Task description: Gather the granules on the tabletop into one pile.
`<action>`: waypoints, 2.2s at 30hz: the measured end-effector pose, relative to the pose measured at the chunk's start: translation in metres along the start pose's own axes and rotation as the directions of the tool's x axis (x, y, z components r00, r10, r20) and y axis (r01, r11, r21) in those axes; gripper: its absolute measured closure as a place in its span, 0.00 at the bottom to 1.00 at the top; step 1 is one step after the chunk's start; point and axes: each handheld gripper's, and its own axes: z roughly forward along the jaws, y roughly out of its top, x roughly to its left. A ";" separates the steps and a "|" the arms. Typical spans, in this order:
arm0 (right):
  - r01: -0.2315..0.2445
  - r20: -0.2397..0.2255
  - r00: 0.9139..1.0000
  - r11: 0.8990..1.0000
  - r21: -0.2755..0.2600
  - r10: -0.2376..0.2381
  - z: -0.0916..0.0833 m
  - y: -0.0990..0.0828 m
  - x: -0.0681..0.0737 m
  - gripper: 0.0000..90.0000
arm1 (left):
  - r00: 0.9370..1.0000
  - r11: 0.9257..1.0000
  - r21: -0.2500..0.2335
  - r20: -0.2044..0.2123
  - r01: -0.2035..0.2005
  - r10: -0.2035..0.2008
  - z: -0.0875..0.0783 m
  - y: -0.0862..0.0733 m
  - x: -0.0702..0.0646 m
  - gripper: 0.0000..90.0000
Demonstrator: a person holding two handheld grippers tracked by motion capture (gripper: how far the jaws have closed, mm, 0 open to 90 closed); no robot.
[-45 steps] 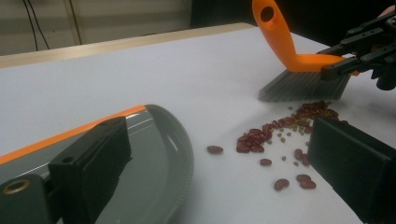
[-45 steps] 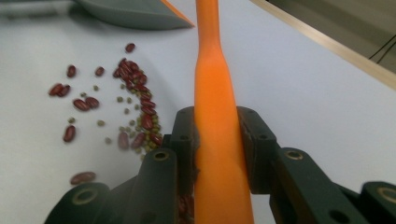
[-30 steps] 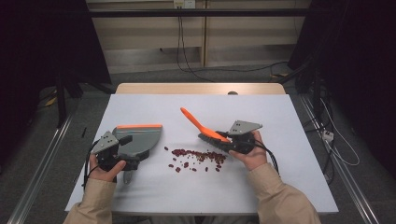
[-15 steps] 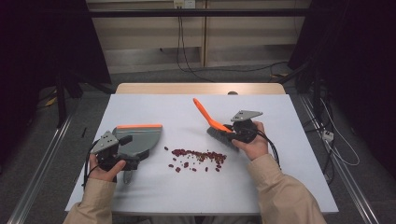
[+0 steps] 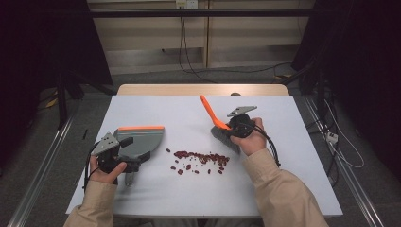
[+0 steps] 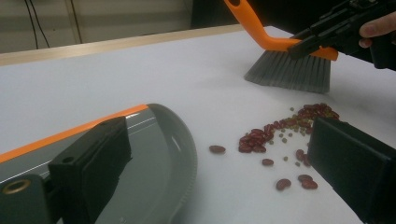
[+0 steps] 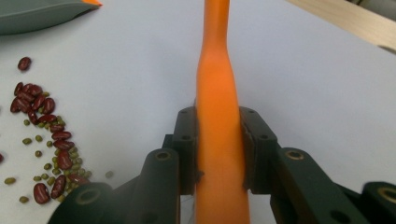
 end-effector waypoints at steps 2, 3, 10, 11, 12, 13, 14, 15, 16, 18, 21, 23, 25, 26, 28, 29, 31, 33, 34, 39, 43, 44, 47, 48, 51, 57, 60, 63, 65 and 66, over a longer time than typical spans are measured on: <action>-0.037 -0.005 0.999 0.999 -0.002 0.037 0.000 0.001 -0.001 0.79 | 1.000 1.000 -0.002 -0.001 0.000 0.000 0.000 0.000 0.000 0.06; -0.050 -0.002 0.999 0.999 -0.014 0.050 0.000 0.002 -0.001 0.80 | 1.000 1.000 -0.001 -0.001 0.000 0.000 0.000 0.000 -0.001 0.06; -0.172 -0.074 0.984 0.975 -0.143 0.162 -0.009 0.009 0.012 0.79 | 1.000 1.000 -0.007 -0.004 0.002 -0.002 -0.001 0.000 0.000 0.07; -0.192 -0.092 0.980 0.969 -0.155 0.179 -0.010 0.011 0.015 0.79 | 1.000 1.000 -0.007 -0.004 0.001 -0.001 -0.001 0.000 0.000 0.07; -0.205 -0.105 0.976 0.964 -0.168 0.190 -0.010 0.012 0.018 0.79 | 1.000 1.000 -0.007 -0.004 -0.001 0.001 -0.001 0.000 0.000 0.07; -0.212 -0.114 0.974 0.961 -0.179 0.194 -0.011 0.013 0.022 0.80 | 1.000 1.000 -0.006 -0.004 -0.001 0.001 -0.001 0.000 0.000 0.07; -0.224 -0.124 0.971 0.957 -0.183 0.203 -0.011 0.014 0.027 0.80 | 1.000 1.000 -0.004 -0.005 -0.001 0.001 -0.001 0.000 0.000 0.07; -0.230 -0.140 0.969 0.955 -0.187 0.206 -0.010 0.016 0.031 0.80 | 1.000 1.000 -0.006 -0.005 0.000 0.000 0.000 0.000 -0.001 0.07; -0.239 -0.154 0.965 0.952 -0.190 0.211 -0.009 0.017 0.035 0.80 | 1.000 1.000 -0.005 -0.004 -0.001 0.001 0.000 0.000 -0.001 0.07; -0.254 -0.175 0.959 0.948 -0.191 0.222 -0.007 0.018 0.043 0.80 | 1.000 1.000 -0.007 -0.004 -0.004 0.004 -0.001 0.000 -0.001 0.07; -0.278 -0.206 0.949 0.941 -0.192 0.239 -0.004 0.021 0.053 0.80 | 1.000 1.000 -0.011 -0.005 -0.001 0.001 -0.002 0.001 -0.001 0.07; -0.287 -0.226 0.944 0.939 -0.192 0.242 -0.002 0.022 0.059 0.80 | 1.000 1.000 -0.009 -0.005 -0.001 0.001 -0.002 0.001 0.000 0.07; -0.303 -0.245 0.935 0.935 -0.185 0.255 0.000 0.022 0.065 0.80 | 1.000 1.000 -0.009 -0.004 -0.002 0.002 -0.002 0.001 0.000 0.07; -0.309 -0.251 0.932 0.934 -0.181 0.260 0.001 0.022 0.068 0.80 | 1.000 1.000 -0.011 -0.003 -0.002 0.002 -0.001 0.001 -0.001 0.07; -0.306 -0.267 0.930 0.936 -0.174 0.255 0.003 0.022 0.074 0.80 | 1.000 1.000 -0.010 -0.003 -0.003 0.003 -0.001 0.001 -0.001 0.07; -0.313 -0.273 0.926 0.935 -0.169 0.261 0.004 0.022 0.076 0.80 | 1.000 1.000 -0.010 -0.003 -0.004 0.004 -0.001 0.001 -0.001 0.07; -0.326 -0.292 0.917 0.932 -0.157 0.271 0.006 0.021 0.082 0.80 | 1.000 1.000 -0.012 -0.004 -0.004 0.004 -0.001 0.001 -0.001 0.07; -0.335 -0.311 0.909 0.931 -0.143 0.279 0.008 0.021 0.087 0.80 | 1.000 1.000 -0.013 -0.003 -0.002 0.002 -0.001 0.001 -0.001 0.07; -0.342 -0.319 0.903 0.930 -0.136 0.286 0.009 0.021 0.090 0.80 | 1.000 1.000 -0.014 -0.003 -0.002 0.002 -0.002 0.001 -0.001 0.07; -0.366 -0.355 0.883 0.924 -0.111 0.307 0.016 0.018 0.106 0.80 | 1.000 1.000 -0.012 -0.004 -0.005 0.005 -0.002 0.001 -0.001 0.07; -0.385 -0.384 0.865 0.919 -0.090 0.324 0.023 0.017 0.121 0.80 | 1.000 1.000 -0.015 -0.003 -0.008 0.008 -0.002 0.002 -0.001 0.07; -0.385 -0.390 0.861 0.920 -0.081 0.326 0.025 0.017 0.125 0.80 | 1.000 1.000 -0.015 -0.004 -0.008 0.008 -0.002 0.002 -0.001 0.07; -0.392 -0.395 0.853 0.918 -0.055 0.341 0.033 0.014 0.136 0.80 | 1.000 1.000 -0.015 -0.004 -0.009 0.009 -0.003 0.002 -0.001 0.07; -0.390 -0.387 0.855 0.920 -0.044 0.345 0.036 0.013 0.138 0.80 | 1.000 1.000 -0.017 -0.004 -0.008 0.008 -0.003 0.002 -0.001 0.07; -0.357 -0.320 0.890 0.933 -0.044 0.325 0.045 0.009 0.140 0.79 | 1.000 1.000 -0.018 -0.004 -0.008 0.008 -0.003 0.002 -0.001 0.07; -0.370 -0.301 0.887 0.929 -0.013 0.349 0.045 0.005 0.128 0.79 | 1.000 1.000 -0.016 -0.006 -0.009 0.009 -0.003 0.002 0.000 0.07; -0.380 -0.290 0.886 0.925 -0.010 0.361 0.042 0.003 0.124 0.79 | 1.000 1.000 -0.019 -0.005 -0.010 0.010 -0.003 0.002 -0.001 0.07; -0.388 -0.282 0.885 0.922 -0.009 0.370 0.040 0.000 0.120 0.79 | 1.000 1.000 -0.016 -0.006 -0.010 0.010 -0.003 0.002 -0.001 0.07; -0.391 -0.274 0.887 0.920 -0.014 0.372 0.037 -0.002 0.117 0.79 | 1.000 1.000 -0.015 -0.005 -0.012 0.012 -0.003 0.002 -0.001 0.07; -0.391 -0.268 0.888 0.920 -0.012 0.373 0.036 -0.003 0.115 0.79 | 1.000 1.000 -0.015 -0.005 -0.012 0.012 -0.003 0.002 -0.001 0.07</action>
